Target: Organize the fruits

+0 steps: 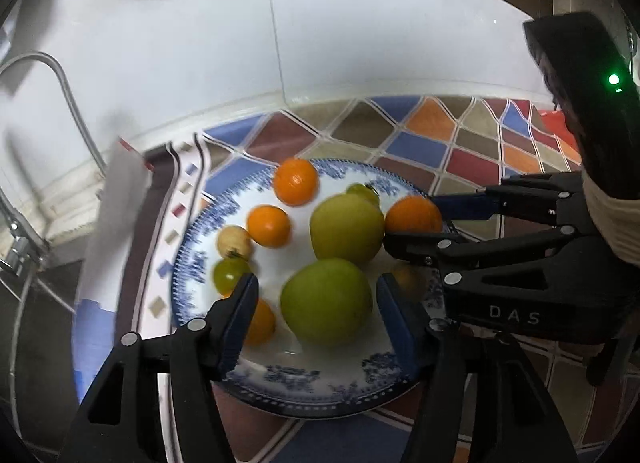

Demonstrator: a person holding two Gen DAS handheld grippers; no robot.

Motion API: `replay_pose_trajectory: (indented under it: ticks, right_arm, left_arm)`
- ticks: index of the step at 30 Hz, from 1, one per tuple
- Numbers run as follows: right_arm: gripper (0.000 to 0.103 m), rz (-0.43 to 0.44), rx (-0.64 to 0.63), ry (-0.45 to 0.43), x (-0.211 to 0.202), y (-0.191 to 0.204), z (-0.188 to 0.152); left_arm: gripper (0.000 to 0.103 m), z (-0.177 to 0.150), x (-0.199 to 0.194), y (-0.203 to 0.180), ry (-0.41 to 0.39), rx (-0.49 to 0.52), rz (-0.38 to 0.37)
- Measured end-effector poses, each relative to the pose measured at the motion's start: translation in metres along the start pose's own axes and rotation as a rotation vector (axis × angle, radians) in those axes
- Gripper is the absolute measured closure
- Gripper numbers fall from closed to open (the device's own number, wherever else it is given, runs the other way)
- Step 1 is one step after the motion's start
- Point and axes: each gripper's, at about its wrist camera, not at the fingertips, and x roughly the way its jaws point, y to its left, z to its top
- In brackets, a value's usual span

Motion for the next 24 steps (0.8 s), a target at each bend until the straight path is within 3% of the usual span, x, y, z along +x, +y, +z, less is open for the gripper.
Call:
replay_pose_trajectory:
  ticks: [2,4,11,15,24]
  right_arm:
    - [0.058,0.02,0.013,-0.004,-0.001,0.001,0.002]
    - [0.052,0.014,0.014,-0.014,-0.003,0.003,0.002]
    - [0.048,-0.062,0.019,-0.054,-0.026,0.008,-0.001]
    - [0.038,-0.127,0.055,-0.092,-0.049,0.01,-0.008]
    - [0.032,-0.227,0.144,-0.165,-0.102,0.025,-0.031]
  left_arm:
    - [0.036,0.0,-0.005,0.004,-0.009,-0.013,0.011]
    - [0.036,0.0,-0.012,0.007,-0.023,-0.027,0.025]
    - [0.027,-0.004,-0.036,0.013,-0.07,-0.058,0.077]
    - [0.025,-0.01,-0.052,0.013,-0.093,-0.064,0.091]
    - [0.018,-0.017,-0.093,0.014,-0.167,-0.074,0.08]
